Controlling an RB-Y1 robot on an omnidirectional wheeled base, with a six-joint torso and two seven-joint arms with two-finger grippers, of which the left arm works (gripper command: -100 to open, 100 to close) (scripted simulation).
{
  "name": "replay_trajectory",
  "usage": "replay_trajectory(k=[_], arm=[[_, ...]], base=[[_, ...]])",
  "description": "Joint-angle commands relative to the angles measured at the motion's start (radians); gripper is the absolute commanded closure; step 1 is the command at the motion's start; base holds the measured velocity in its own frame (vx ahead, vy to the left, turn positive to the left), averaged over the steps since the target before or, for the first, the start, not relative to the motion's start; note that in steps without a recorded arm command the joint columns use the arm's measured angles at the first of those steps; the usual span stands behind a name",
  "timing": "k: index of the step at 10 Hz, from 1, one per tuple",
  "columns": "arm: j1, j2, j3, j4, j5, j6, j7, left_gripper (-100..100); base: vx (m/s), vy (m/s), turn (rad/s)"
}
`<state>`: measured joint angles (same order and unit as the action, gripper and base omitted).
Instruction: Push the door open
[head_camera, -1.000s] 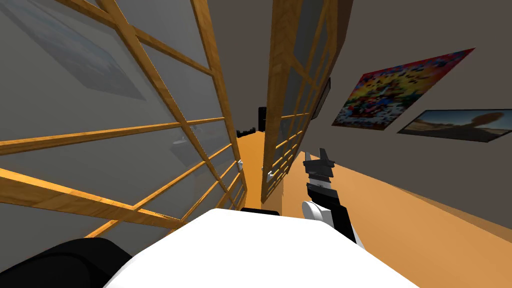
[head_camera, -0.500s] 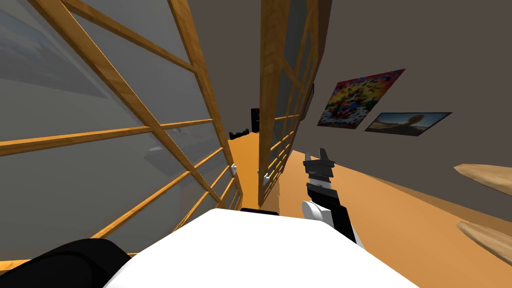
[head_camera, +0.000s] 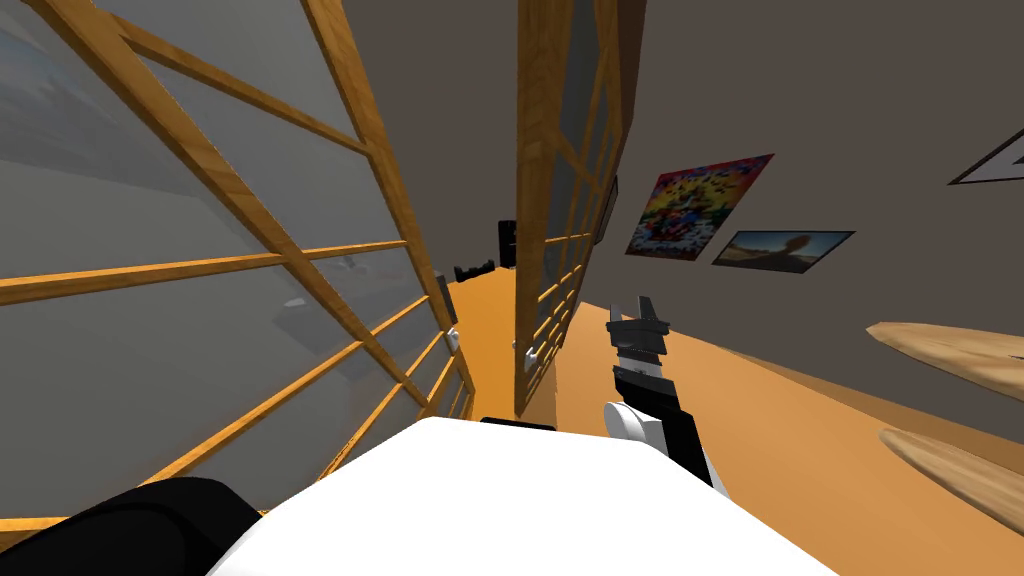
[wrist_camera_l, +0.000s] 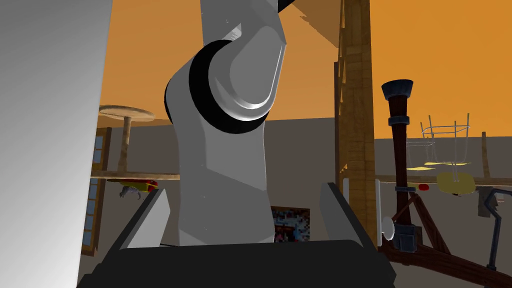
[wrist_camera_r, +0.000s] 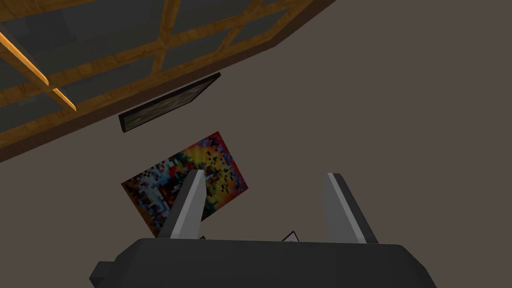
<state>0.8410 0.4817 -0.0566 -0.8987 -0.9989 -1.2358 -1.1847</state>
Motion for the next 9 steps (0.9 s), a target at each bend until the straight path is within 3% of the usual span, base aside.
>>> replay_trajectory(k=[1,2,4,9], arm=[[0.0,0.03,0.017,-0.016,0.001,0.003,0.007,-100],[0.009,0.044,0.024,-0.022,-0.003,0.001,0.009,-100],[0.009,0.044,0.024,-0.022,-0.003,0.001,0.009,-100],[0.057,0.12,0.062,-0.048,-0.021,-0.012,0.018,-100]], base=[[-0.002,0.02,-0.018],[0.013,0.014,-0.068],[0.012,0.018,-0.067],[0.047,0.035,-0.175]])
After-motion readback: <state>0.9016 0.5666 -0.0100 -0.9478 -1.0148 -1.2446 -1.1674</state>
